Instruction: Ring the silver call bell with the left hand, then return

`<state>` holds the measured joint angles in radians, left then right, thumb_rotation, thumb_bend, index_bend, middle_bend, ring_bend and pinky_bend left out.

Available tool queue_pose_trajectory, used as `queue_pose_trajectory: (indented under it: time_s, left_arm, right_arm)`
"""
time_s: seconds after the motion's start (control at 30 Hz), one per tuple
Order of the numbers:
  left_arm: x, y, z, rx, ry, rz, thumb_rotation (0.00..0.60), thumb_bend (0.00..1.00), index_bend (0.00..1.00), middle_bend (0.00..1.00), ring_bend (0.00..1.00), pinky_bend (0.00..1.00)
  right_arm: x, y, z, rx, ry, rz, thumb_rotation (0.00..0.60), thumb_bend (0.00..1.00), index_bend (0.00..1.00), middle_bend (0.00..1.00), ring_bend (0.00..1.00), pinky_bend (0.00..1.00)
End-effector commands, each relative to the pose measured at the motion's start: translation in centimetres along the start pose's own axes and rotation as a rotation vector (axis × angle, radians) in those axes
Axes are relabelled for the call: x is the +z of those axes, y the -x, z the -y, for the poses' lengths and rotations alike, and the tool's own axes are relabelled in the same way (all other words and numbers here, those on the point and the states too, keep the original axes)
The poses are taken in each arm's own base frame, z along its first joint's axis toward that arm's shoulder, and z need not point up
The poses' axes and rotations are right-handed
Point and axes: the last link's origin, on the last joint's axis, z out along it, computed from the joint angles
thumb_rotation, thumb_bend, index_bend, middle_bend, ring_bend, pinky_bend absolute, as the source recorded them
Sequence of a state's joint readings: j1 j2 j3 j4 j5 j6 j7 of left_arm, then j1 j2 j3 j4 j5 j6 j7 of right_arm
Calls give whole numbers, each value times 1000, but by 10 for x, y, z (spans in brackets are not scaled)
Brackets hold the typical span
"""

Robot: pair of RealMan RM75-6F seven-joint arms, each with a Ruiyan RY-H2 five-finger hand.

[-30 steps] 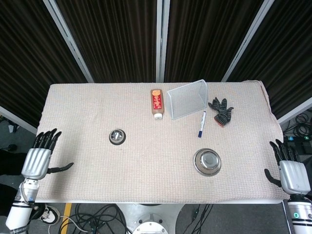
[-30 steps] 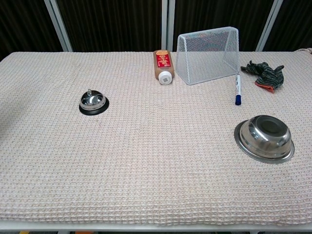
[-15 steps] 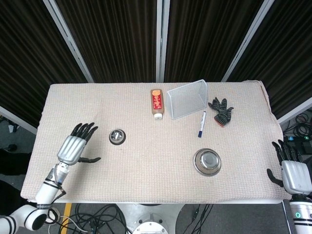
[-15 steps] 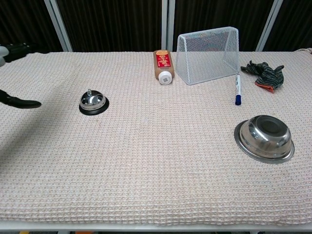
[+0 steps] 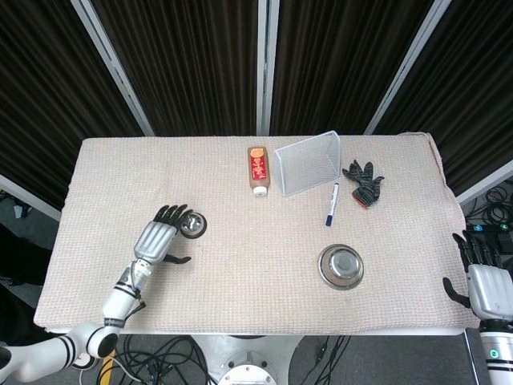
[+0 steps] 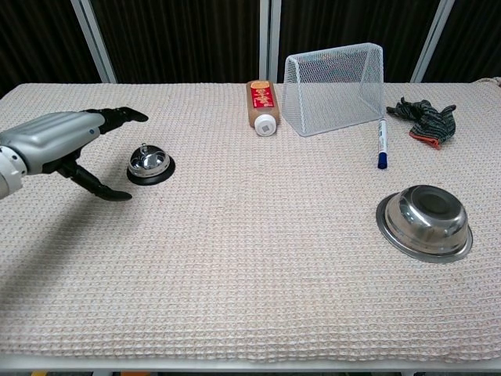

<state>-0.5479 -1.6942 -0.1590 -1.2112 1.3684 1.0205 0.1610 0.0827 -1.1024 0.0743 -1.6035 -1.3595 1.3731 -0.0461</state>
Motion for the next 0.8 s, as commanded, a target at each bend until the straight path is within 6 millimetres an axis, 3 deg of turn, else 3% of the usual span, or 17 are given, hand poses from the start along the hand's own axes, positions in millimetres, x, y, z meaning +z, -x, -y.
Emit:
queue_pose_trajectory:
  time_s: [0.03, 0.23, 0.4, 0.8]
  left_arm:
    - [7, 3, -4, -5, 5, 0, 438, 0, 0, 0, 0, 0]
    - [18, 10, -13, -42, 10, 17, 359, 0, 0, 0, 0, 0]
    - [23, 15, -20, -76, 46, 17, 190, 0, 0, 0, 0, 0]
    - [27, 34, -14, -43, 33, 67, 159, 0, 0, 0, 0, 0]
  right_arm:
    - [0, 0, -1, 2, 2, 2, 600, 265, 0, 0, 0, 0]
    - [1, 2, -1, 6, 5, 6, 600, 263, 0, 0, 0, 0]
    - [1, 2, -3, 6, 10, 5, 600, 266, 0, 0, 0, 0]
    - [1, 2, -6, 8, 16, 11, 600, 262, 0, 0, 0, 0]
